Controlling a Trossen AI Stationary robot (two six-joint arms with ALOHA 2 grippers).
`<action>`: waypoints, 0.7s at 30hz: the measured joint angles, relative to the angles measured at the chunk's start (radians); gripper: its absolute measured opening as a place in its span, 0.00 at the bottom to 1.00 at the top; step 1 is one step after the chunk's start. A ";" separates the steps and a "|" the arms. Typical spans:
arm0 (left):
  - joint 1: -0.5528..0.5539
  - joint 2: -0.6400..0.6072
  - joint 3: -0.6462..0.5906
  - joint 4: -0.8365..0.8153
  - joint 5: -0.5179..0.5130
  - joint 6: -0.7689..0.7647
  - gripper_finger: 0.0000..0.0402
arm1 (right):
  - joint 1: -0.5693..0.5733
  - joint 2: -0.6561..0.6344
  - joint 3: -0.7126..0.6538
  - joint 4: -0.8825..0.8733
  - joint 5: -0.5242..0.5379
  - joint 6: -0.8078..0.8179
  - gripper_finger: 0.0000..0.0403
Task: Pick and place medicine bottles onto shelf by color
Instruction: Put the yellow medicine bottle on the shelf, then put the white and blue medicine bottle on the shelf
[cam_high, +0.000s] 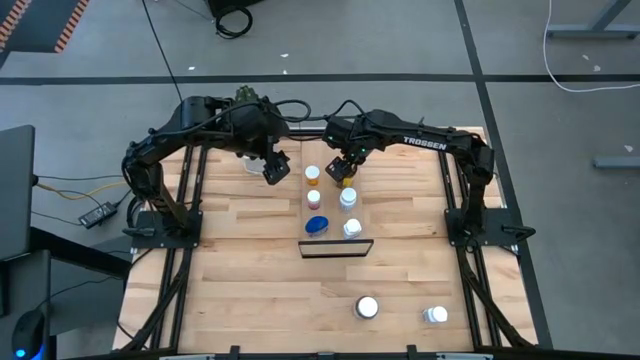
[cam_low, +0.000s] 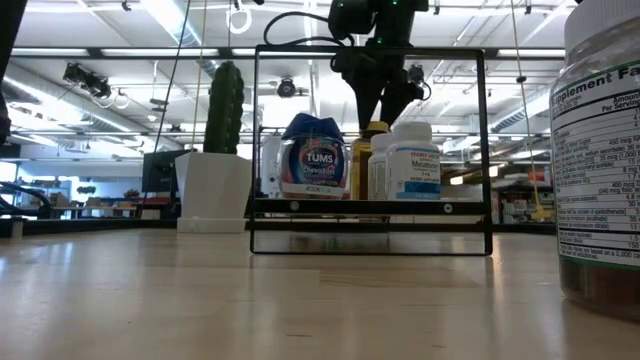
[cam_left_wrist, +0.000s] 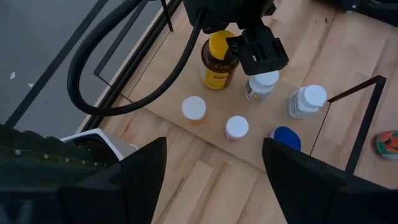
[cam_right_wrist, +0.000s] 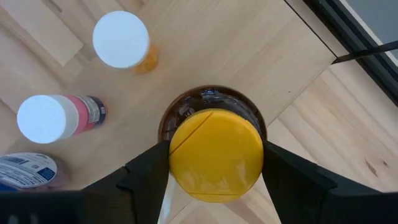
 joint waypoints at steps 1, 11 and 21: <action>0.000 0.000 0.000 0.000 0.000 -0.002 0.67 | 0.000 0.000 0.000 0.000 0.004 0.000 0.63; 0.000 0.000 0.000 0.000 0.000 -0.002 0.67 | 0.001 -0.002 0.025 -0.025 -0.006 0.019 0.76; -0.007 0.000 0.000 0.000 0.008 -0.025 0.67 | 0.028 -0.003 0.255 -0.266 -0.024 0.019 0.81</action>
